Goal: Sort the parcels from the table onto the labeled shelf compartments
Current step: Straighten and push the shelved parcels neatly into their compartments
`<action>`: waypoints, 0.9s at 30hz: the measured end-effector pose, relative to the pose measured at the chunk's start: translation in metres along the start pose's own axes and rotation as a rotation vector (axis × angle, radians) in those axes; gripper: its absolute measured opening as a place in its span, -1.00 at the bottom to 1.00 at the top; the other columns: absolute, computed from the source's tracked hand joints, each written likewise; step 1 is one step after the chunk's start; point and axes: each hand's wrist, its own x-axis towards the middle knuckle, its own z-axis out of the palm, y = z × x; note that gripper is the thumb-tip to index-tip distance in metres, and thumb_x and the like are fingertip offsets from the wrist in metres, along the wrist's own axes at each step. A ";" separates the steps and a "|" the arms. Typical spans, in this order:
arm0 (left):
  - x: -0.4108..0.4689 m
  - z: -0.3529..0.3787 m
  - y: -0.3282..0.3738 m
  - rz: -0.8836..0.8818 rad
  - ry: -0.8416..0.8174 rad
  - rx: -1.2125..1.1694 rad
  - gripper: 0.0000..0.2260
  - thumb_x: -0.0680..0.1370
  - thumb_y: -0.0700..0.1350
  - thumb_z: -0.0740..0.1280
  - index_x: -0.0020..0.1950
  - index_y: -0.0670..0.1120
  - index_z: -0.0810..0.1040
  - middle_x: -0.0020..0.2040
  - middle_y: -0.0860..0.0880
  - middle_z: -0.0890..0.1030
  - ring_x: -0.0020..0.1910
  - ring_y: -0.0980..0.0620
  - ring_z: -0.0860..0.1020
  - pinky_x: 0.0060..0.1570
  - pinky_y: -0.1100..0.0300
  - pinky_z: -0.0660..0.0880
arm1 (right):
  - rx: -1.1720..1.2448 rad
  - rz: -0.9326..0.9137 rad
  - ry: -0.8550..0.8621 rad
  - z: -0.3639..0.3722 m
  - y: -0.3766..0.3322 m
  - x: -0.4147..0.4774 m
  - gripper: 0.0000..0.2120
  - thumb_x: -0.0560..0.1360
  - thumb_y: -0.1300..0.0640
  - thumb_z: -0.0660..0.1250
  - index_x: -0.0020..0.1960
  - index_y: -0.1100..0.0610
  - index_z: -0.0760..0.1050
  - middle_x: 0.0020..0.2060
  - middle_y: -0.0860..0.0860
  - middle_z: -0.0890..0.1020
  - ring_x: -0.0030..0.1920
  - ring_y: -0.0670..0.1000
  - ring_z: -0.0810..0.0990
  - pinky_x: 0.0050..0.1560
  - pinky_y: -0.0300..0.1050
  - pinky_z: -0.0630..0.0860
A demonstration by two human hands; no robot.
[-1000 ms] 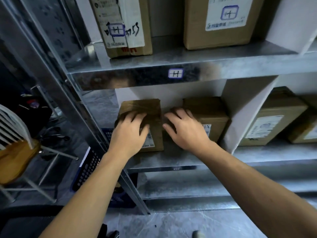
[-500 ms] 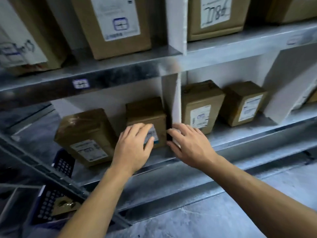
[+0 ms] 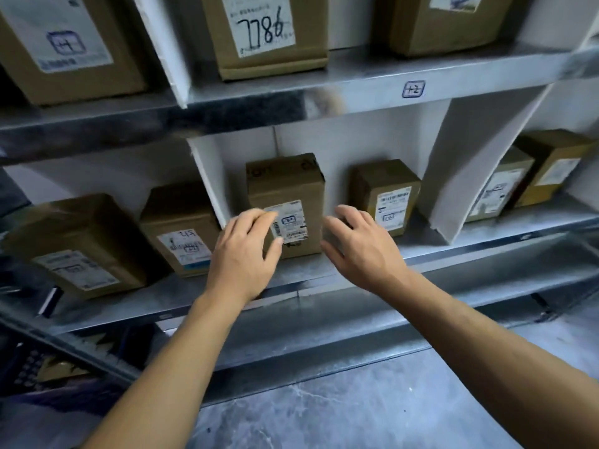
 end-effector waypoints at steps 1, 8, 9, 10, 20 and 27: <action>0.007 0.001 0.004 -0.005 0.012 0.007 -0.60 0.59 0.00 0.29 0.41 -0.05 0.43 0.31 -0.01 0.45 0.31 -0.02 0.37 0.34 0.02 0.33 | 0.014 0.004 0.003 -0.003 0.006 0.004 -0.59 0.58 -0.13 0.19 0.31 0.09 0.42 0.34 0.17 0.46 0.23 0.26 0.50 0.05 0.21 0.56; 0.058 0.006 0.009 -0.160 -0.023 0.078 -0.55 0.60 0.07 0.23 0.48 0.02 0.34 0.41 -0.08 0.36 0.34 -0.16 0.33 0.36 -0.08 0.30 | 0.176 0.044 0.000 -0.017 0.028 0.051 -0.53 0.60 -0.05 0.29 0.45 0.09 0.38 0.40 0.19 0.40 0.34 0.27 0.42 0.27 0.20 0.48; 0.062 0.008 0.007 -0.180 -0.029 0.074 -0.55 0.60 0.07 0.24 0.48 0.04 0.33 0.43 -0.07 0.34 0.35 -0.18 0.33 0.36 -0.08 0.29 | 0.200 0.061 -0.008 -0.016 0.028 0.058 -0.53 0.60 -0.06 0.29 0.46 0.07 0.37 0.41 0.18 0.39 0.36 0.26 0.41 0.30 0.19 0.47; 0.067 0.010 0.004 -0.192 -0.034 0.067 -0.54 0.60 0.06 0.26 0.49 0.04 0.34 0.46 -0.07 0.32 0.37 -0.19 0.33 0.38 -0.08 0.28 | 0.222 0.078 -0.015 -0.014 0.028 0.065 -0.52 0.60 -0.07 0.29 0.47 0.05 0.36 0.42 0.17 0.38 0.36 0.26 0.40 0.32 0.17 0.45; 0.090 0.035 -0.024 -0.256 -0.107 -0.009 -0.51 0.61 0.07 0.24 0.54 0.09 0.26 0.58 0.01 0.13 0.52 -0.10 0.14 0.48 -0.04 0.15 | 0.465 0.146 -0.058 0.013 0.025 0.112 -0.51 0.63 0.02 0.30 0.53 0.05 0.35 0.42 0.18 0.42 0.38 0.16 0.44 0.32 -0.25 0.28; 0.086 0.036 -0.024 -0.209 -0.094 -0.042 -0.52 0.59 0.06 0.29 0.51 0.06 0.33 0.54 0.03 0.19 0.47 -0.13 0.23 0.42 -0.08 0.29 | 0.514 0.164 0.028 0.026 0.027 0.100 -0.57 0.62 0.04 0.32 0.46 0.07 0.43 0.37 0.13 0.48 0.35 0.11 0.48 0.27 -0.34 0.27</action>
